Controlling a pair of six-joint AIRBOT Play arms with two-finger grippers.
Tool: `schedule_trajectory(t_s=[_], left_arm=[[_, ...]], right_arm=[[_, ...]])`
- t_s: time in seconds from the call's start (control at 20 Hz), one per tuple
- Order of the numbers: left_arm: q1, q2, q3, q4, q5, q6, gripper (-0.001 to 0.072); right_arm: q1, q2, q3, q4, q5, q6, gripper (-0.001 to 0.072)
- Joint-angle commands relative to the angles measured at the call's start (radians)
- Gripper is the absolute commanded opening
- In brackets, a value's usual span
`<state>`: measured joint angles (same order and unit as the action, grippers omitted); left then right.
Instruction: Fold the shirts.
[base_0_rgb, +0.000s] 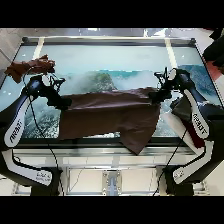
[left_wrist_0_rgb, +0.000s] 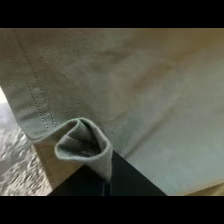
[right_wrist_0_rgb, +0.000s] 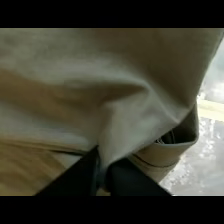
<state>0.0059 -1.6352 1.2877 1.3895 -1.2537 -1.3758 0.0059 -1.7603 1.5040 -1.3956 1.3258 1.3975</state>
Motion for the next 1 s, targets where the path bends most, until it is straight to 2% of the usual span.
schedule_trajectory(t_s=[0.0,0.05,0.1,0.2,0.35,0.45,0.5,0.55,0.6,0.65,0.7,0.75,0.8,0.85,0.95], left_arm=[[0.002,0.019,-0.044,-0.042,0.136,-0.035,0.0354],[0.003,0.043,-0.035,-0.041,0.156,-0.049,0.0583],[0.005,0.085,-0.031,-0.042,0.163,-0.065,0.0601],[0.01,0.207,-0.034,-0.02,0.152,-0.063,0.06],[0.043,0.467,-0.149,0.084,0.17,-0.066,0.0599],[0.116,0.673,-0.375,0.105,0.21,-0.149,0.0599],[0.127,0.697,-0.404,0.105,0.223,-0.171,0.0599],[0.203,0.868,-0.642,0.089,0.307,-0.375,0.0599],[0.241,0.959,-0.767,0.064,0.352,-0.513,0.0599],[0.27,1.028,-0.859,0.022,0.381,-0.597,0.0599],[0.295,1.087,-0.938,-0.051,0.39,-0.622,0.0599],[0.311,1.125,-0.995,-0.135,0.39,-0.622,0.0598],[0.318,1.149,-1.043,-0.212,0.391,-0.621,0.0599],[0.318,1.155,-1.075,-0.265,0.39,-0.621,0.0599],[0.318,1.144,-1.109,-0.351,0.4,-0.616,0.0598]], right_arm=[[0.0,0.009,0.002,0.029,-0.002,-0.003,0.0334],[0.0,0.021,0.037,0.026,0.05,-0.004,0.0417],[0.0,0.045,0.075,0.007,0.104,-0.012,0.0417],[-0.005,0.132,0.123,-0.059,0.179,-0.063,0.0411],[-0.096,0.319,0.07,-0.067,0.2,-0.084,0.0411],[-0.212,0.455,-0.084,0.01,0.177,-0.084,0.0411],[-0.238,0.483,-0.129,0.038,0.165,-0.084,0.0411],[-0.331,0.594,-0.335,0.177,0.1,-0.09,0.0412],[-0.376,0.654,-0.473,0.267,0.059,-0.101,0.0413],[-0.403,0.694,-0.591,0.332,0.025,-0.109,0.0415],[-0.417,0.719,-0.7,0.378,0.004,-0.109,0.042],[-0.417,0.724,-0.79,0.401,-0.002,-0.109,0.0467],[-0.41,0.719,-0.857,0.422,-0.006,-0.11,0.0581],[-0.399,0.712,-0.921,0.438,-0.02,-0.118,0.0625],[-0.383,0.711,-1.009,0.46,-0.085,-0.141,0.0625]])
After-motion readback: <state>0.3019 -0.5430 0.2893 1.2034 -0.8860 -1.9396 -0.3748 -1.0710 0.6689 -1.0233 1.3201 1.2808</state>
